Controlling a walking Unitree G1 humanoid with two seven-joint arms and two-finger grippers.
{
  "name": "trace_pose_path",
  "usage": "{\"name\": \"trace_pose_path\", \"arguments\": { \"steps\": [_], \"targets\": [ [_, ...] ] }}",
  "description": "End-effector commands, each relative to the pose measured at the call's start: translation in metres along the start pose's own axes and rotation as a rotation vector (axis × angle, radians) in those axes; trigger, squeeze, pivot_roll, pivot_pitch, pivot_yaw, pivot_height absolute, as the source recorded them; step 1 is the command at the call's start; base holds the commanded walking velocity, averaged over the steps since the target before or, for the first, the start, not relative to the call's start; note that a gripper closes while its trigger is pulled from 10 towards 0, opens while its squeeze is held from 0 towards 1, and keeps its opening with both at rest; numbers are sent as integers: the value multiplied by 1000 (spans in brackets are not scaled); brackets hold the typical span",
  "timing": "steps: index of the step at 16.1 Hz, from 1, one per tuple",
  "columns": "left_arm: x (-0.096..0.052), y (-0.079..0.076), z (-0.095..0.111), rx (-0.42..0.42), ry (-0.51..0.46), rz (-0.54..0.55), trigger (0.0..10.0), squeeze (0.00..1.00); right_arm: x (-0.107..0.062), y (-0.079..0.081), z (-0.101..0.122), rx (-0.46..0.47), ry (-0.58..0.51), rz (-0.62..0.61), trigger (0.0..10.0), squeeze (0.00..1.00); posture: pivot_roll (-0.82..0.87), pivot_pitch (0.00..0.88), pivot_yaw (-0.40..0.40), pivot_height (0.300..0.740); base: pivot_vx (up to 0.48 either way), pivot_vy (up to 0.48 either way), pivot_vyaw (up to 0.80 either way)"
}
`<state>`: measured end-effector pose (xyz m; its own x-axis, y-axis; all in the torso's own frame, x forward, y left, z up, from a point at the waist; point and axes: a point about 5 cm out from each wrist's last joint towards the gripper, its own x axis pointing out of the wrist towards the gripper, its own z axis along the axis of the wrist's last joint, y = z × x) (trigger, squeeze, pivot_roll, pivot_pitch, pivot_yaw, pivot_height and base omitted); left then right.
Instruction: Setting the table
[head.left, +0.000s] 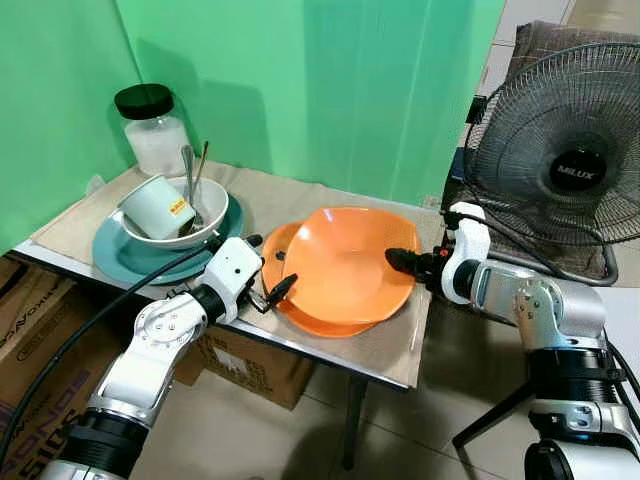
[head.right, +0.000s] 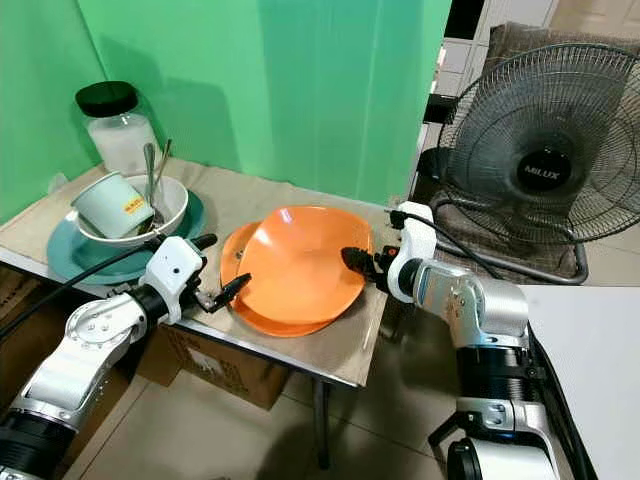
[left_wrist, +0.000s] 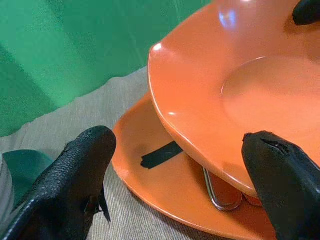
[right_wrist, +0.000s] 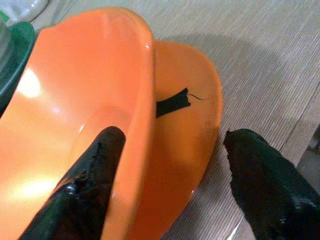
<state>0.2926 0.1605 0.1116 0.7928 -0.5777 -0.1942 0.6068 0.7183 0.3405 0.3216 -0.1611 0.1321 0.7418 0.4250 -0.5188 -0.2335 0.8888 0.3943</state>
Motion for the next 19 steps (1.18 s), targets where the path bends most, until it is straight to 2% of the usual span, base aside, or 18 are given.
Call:
{"name": "trace_pose_path", "arguments": {
  "steps": [1, 3, 6, 12, 19],
  "targets": [
    [-1, 4, -2, 10, 19, 4, 10000, 0, 0, 0, 6, 10, -16, 1, 0, 0, -45, 0, 19, 740, 0, 0, 0],
    [-1, 5, -2, 15, 14, 9, 10000, 0, 0, 3, 7, 37, -29, 28, 0, 0, -44, 0, 18, 740, 0, 0, 0],
    [-1, 6, -2, 19, 12, 13, 10000, 0, 0, 7, 6, 22, -37, 61, 0, 0, -43, 0, 19, 740, 0, 0, 0],
    [0, 9, -1, 35, 9, 22, 10000, 0, -1, 8, 1, 47, -2, 89, 0, 0, -44, 0, 20, 740, 0, 0, 0],
    [1, 22, 12, 63, -36, 79, 10000, 0, 0, 6, 5, 84, -6, 100, 0, 0, -35, 0, 19, 740, 0, 0, 0]
  ]
}}
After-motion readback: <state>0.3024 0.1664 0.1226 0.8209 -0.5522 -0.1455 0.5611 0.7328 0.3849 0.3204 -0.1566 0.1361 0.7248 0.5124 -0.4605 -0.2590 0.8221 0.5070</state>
